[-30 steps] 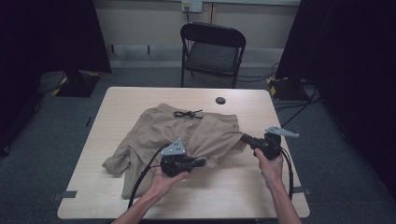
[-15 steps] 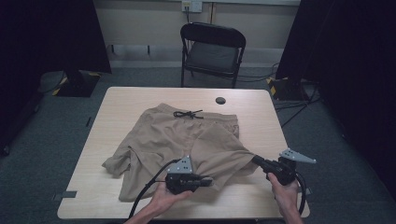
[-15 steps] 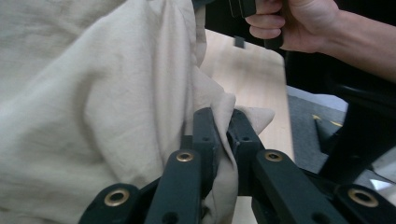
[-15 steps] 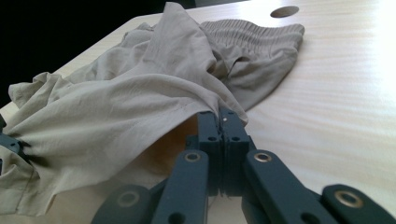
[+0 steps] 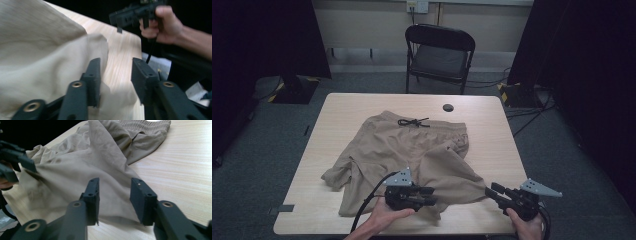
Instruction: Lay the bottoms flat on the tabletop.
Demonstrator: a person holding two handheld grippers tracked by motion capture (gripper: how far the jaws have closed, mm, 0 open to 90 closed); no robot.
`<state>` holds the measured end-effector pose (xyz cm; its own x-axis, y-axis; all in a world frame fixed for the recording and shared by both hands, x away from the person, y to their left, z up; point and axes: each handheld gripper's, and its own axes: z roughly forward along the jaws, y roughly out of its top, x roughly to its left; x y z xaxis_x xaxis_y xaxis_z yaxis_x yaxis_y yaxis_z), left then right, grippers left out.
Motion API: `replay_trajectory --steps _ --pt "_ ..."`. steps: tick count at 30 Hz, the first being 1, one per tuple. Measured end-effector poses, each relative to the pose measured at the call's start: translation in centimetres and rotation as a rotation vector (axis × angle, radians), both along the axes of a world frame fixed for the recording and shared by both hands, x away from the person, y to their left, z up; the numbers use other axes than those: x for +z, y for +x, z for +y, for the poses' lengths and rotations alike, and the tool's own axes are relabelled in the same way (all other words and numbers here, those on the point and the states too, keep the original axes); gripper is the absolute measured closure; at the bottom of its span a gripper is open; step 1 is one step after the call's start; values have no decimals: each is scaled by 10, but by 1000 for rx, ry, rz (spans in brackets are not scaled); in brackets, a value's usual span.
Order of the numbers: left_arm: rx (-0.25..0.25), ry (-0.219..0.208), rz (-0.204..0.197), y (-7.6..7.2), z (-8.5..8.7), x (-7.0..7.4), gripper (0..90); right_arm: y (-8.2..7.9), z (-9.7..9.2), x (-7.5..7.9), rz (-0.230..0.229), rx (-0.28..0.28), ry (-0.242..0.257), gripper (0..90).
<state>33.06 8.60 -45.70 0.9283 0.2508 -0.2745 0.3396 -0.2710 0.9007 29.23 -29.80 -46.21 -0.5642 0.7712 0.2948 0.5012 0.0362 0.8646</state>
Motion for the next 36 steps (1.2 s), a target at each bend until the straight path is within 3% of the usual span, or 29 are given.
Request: replay_trajectory --steps 5,12,15,18,20,22,24,26,31,35,36 --pt "78 9 6 13 7 3 553 20 14 -2 26 9 -36 470" --pt "204 54 3 42 37 10 558 64 36 -5 47 56 -86 445" --pt "261 79 -4 53 51 7 554 79 42 -8 52 62 -110 439" --pt "308 98 17 62 64 0 545 91 46 -12 63 67 -109 443" --pt "327 128 36 68 71 -6 535 94 48 -15 77 73 -114 492" --pt "341 181 42 73 76 -13 520 95 49 -19 91 82 -123 601" --pt "367 207 46 76 81 -19 503 93 49 -18 90 98 -124 763" --pt "395 225 54 79 85 -25 491 88 46 -15 87 104 -106 864" --pt "440 265 70 83 93 -42 485 64 33 -13 100 104 -70 900" --pt "458 258 76 84 94 -43 481 39 18 -17 126 88 -64 900" --pt "459 276 75 84 94 -43 481 33 15 -18 133 83 -64 900"
